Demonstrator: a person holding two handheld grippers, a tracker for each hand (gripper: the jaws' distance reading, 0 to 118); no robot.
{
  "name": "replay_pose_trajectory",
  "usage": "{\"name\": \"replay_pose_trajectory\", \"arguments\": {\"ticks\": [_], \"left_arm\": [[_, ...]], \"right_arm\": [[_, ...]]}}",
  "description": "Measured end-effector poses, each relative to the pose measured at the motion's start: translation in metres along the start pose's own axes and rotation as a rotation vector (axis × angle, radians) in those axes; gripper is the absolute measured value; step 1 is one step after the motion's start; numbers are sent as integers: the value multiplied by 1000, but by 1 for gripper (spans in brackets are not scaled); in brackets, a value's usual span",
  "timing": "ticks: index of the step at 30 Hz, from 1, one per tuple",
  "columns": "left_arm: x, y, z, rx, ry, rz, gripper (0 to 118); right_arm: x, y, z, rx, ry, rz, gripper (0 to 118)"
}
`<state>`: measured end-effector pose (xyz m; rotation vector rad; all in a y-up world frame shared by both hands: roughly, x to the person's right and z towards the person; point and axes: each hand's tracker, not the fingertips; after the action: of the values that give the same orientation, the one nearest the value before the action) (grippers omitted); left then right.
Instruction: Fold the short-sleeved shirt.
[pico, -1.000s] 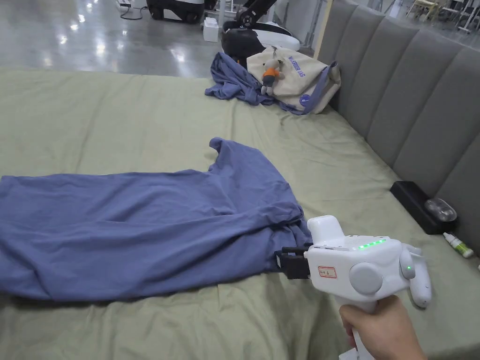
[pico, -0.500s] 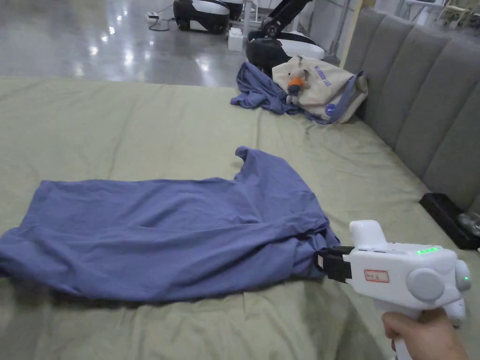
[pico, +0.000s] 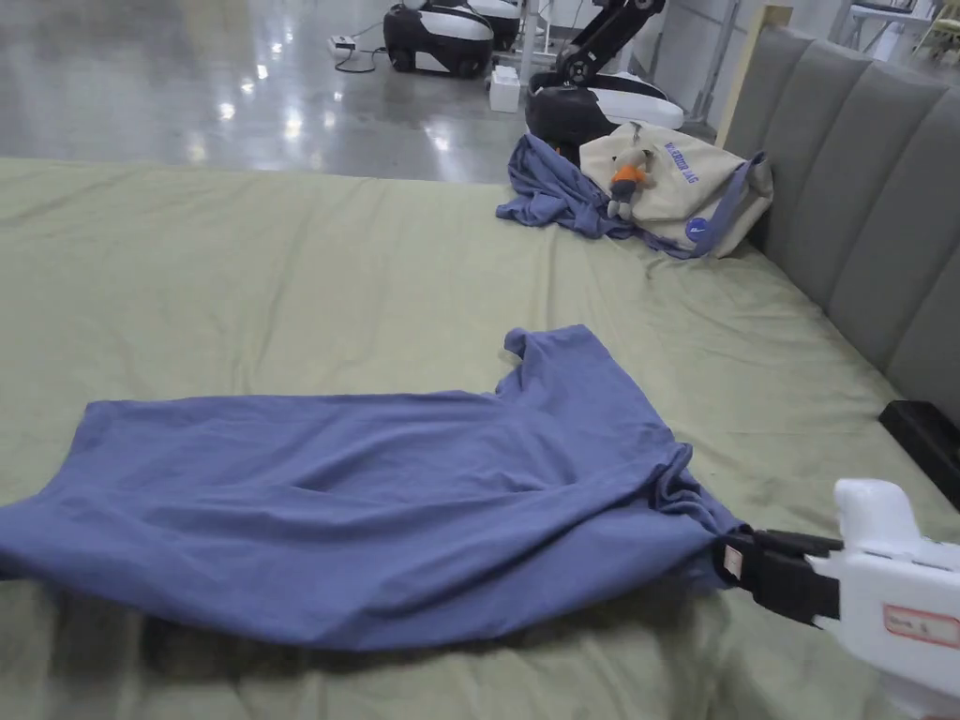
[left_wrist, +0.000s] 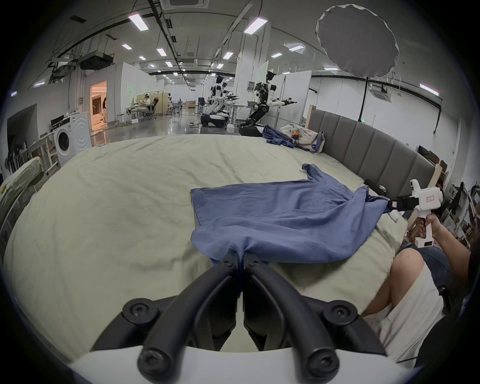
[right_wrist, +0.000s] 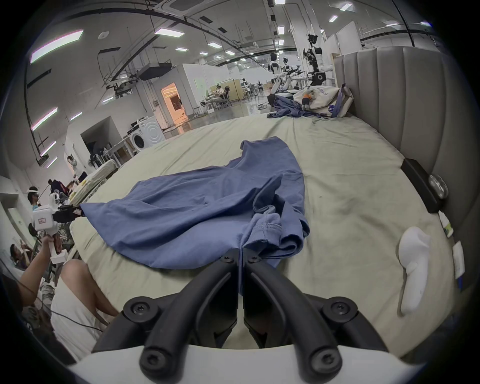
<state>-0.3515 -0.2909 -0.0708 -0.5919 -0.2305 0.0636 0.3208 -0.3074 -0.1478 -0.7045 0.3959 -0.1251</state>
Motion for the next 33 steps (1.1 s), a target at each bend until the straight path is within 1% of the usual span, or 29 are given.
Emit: {"name": "replay_pose_trajectory", "arguments": {"ticks": [4,7,9,10,14,15,17,18,19,20,21,22,23,24,25,26,27,28,30,32,33], "left_arm": [[7,-27,28,-11,12,38,4],[10,-42,35,-18,31,59,4],[9,-50,38,-14,47,95,4],[22,-50,43,-8,47,102,4],[23,-53,39,-7,64,124,4],[26,-52,35,-6,74,110,4],[28,-53,32,-6,93,63,4],[29,-53,34,-3,88,69,14],[33,-52,37,21,99,75,34],[30,-51,39,40,137,65,69],[32,-50,48,70,192,51,83],[36,-45,57,127,217,16,83],[40,-36,62,173,243,-5,83],[47,-24,71,233,266,-14,83],[55,-11,82,298,268,-19,83],[64,0,89,354,262,-21,85],[75,11,96,417,264,-36,88],[85,20,96,466,300,-50,89],[101,26,95,492,409,-47,89],[110,20,93,510,360,-22,89],[110,11,91,522,326,28,87]], "right_arm": [[-9,-31,32,-9,22,-50,4],[-19,-55,47,-26,22,-60,4],[-25,-67,52,-41,20,-88,4],[-25,-73,53,-39,23,-96,4],[-22,-81,46,-47,1,-120,4],[-23,-83,44,-43,-13,-110,4],[-25,-83,41,-47,-49,-55,4],[-28,-85,42,-40,-71,-22,6],[-28,-87,46,-25,-107,7,19],[-26,-88,50,-6,-149,32,52],[-33,-85,59,34,-196,79,74],[-42,-78,71,106,-218,146,86],[-52,-68,81,179,-237,198,101],[-70,-53,93,250,-262,258,113],[-85,-40,101,327,-266,305,118],[-97,-30,106,403,-254,324,118],[-110,-20,110,479,-245,323,118],[-121,-13,109,518,-230,294,118],[-138,-10,103,570,-211,252,118],[-149,-18,90,603,-244,217,118],[-154,-23,84,597,-264,178,112]]}}
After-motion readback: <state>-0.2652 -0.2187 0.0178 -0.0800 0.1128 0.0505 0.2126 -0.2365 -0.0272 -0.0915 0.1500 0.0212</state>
